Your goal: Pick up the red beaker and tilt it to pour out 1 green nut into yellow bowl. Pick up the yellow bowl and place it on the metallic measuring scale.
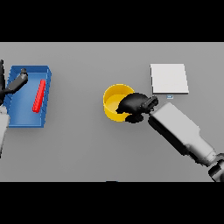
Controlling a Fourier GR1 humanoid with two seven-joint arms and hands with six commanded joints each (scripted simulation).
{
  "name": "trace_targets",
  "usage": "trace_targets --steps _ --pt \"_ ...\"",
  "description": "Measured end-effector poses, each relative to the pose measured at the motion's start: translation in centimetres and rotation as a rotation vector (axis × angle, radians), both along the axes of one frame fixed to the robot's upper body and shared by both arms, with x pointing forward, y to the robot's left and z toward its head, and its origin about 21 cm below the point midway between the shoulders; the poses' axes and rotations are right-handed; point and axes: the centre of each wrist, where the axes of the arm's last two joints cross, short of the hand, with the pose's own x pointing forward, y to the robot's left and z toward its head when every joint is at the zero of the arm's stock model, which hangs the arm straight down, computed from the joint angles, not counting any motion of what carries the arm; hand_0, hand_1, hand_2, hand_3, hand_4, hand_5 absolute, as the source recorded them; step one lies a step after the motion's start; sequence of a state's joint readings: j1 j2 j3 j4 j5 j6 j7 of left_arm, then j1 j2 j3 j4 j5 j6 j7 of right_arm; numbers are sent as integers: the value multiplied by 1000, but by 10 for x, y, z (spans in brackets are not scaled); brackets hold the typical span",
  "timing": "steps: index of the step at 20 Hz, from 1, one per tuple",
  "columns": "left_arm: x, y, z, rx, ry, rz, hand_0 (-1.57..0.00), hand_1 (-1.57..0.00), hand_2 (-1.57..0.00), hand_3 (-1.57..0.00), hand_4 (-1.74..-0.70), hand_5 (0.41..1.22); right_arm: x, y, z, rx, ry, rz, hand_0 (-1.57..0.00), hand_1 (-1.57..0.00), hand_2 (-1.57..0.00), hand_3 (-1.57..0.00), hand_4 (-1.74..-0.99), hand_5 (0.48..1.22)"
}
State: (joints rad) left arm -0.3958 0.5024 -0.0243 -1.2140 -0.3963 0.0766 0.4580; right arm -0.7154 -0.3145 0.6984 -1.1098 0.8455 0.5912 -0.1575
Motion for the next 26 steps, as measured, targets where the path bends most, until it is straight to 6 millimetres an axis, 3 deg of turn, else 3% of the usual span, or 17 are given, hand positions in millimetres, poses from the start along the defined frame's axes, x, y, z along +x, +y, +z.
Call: trace_targets --steps 4,8,13,17,19,21,26 --pt "0 2 3 11 1 -2 1 1 1 1 -735 689 3 -3 1 15 12 19 -1474 -1472 -1281 -1365 -1702 1195" --pt "-1 3 1 15 0 -7 1 1 1 1 -731 685 1 -7 6 30 -5 5 -1531 -1531 -1306 -1405 -1725 1210" --pt "0 4 3 26 -12 -12 1 1 1 1 -735 690 1 -8 27 41 -47 -21 -1558 -1558 -1404 -1266 -1736 1217" --pt "1 4 4 21 -12 -15 1 1 1 1 -739 693 4 -16 58 45 -116 -47 -1566 -1566 -1422 -1268 -1739 1220" --pt "3 1 4 24 -18 -14 1 1 1 1 -736 697 5 -24 68 62 -137 -58 -1568 -1568 -1436 -1266 -1740 1220" --pt "2 4 6 15 -19 -13 1 1 1 1 -746 697 7 -35 71 71 -145 -84 -1569 -1569 -1439 -1376 -1740 1220" --pt "0 8 10 29 -18 1 1 1 1 1 -744 710 18 -63 85 91 -196 -175 -1570 -1570 -1504 -1239 -1741 1221"
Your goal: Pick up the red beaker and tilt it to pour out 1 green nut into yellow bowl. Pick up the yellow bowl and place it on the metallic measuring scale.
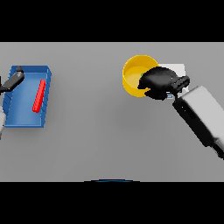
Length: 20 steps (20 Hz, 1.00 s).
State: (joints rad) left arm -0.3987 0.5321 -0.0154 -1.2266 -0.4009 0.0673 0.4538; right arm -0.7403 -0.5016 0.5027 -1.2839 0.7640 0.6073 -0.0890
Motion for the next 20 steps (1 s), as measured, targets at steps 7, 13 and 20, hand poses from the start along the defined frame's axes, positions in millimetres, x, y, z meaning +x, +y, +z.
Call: trace_targets --steps 7,13,20 --pt "-2 -8 2 -9 5 -6 1 1 1 1 -734 697 30 -55 3 2 -74 -163 -1571 -1571 -1501 -1175 -1741 1221" --pt "-7 0 4 0 11 0 1 1 1 1 -721 682 42 -90 -21 7 -79 -267 -1571 -1571 -1439 -1283 -1741 1221" --pt "-2 -2 1 -3 23 7 1 1 1 1 -728 675 47 -100 -47 24 -41 -305 -1571 -1571 -1362 -1338 -1741 1221"
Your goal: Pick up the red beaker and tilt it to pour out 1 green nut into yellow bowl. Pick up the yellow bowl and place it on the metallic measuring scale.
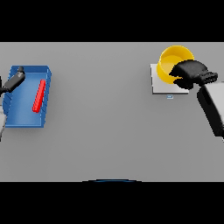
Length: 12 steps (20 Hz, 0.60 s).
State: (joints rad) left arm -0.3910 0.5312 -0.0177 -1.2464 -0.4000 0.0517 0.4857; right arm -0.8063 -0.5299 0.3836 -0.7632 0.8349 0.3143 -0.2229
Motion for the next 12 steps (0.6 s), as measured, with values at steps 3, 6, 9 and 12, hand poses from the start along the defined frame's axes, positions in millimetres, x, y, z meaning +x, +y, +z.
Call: trace_targets --steps 3,6,9,12 --pt "0 3 0 5 -6 4 1 1 1 1 -723 671 2 -4 -6 33 4 -12 -1556 -1571 -1338 -1436 -1741 1221" --pt "3 0 1 14 -10 -10 1 1 1 1 -724 667 3 0 -15 43 18 -7 -1448 -1501 -1382 -1390 -1734 1221" --pt "1 -1 2 12 -9 -12 1 1 1 1 -722 671 2 1 -13 56 23 -8 -1439 -1337 -1286 -990 -1688 1221" --pt "5 -4 -2 9 -2 0 1 1 1 1 -719 667 3 1 -8 38 31 -14 -792 -705 -782 -723 -1609 1029"
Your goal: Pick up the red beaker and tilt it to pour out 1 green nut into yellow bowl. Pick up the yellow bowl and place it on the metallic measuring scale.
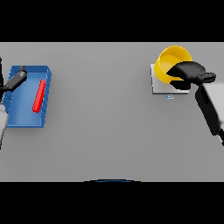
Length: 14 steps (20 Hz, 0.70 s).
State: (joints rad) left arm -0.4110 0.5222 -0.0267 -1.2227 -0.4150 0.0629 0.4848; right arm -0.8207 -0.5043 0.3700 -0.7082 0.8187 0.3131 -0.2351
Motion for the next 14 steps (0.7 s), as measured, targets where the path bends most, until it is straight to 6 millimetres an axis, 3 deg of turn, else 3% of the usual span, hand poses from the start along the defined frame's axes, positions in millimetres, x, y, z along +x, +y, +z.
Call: trace_targets --steps 2,5,9,14 --pt "-1 0 3 5 -13 -13 1 1 1 1 -720 663 -1 -2 -3 -39 15 8 -507 -451 -553 -604 -1579 955" --pt "-1 3 2 -4 -4 -4 1 1 1 1 -723 663 1 3 -4 -55 17 39 -259 -230 -305 -464 -1554 891" --pt "0 -2 -2 -7 2 -11 1 1 1 1 -725 664 2 1 -5 -29 5 68 -105 -94 -124 -328 -1537 822" --pt "3 0 0 2 -2 -5 1 1 1 1 -721 665 1 -6 -5 -34 15 26 -34 -30 -40 -192 -1500 763"
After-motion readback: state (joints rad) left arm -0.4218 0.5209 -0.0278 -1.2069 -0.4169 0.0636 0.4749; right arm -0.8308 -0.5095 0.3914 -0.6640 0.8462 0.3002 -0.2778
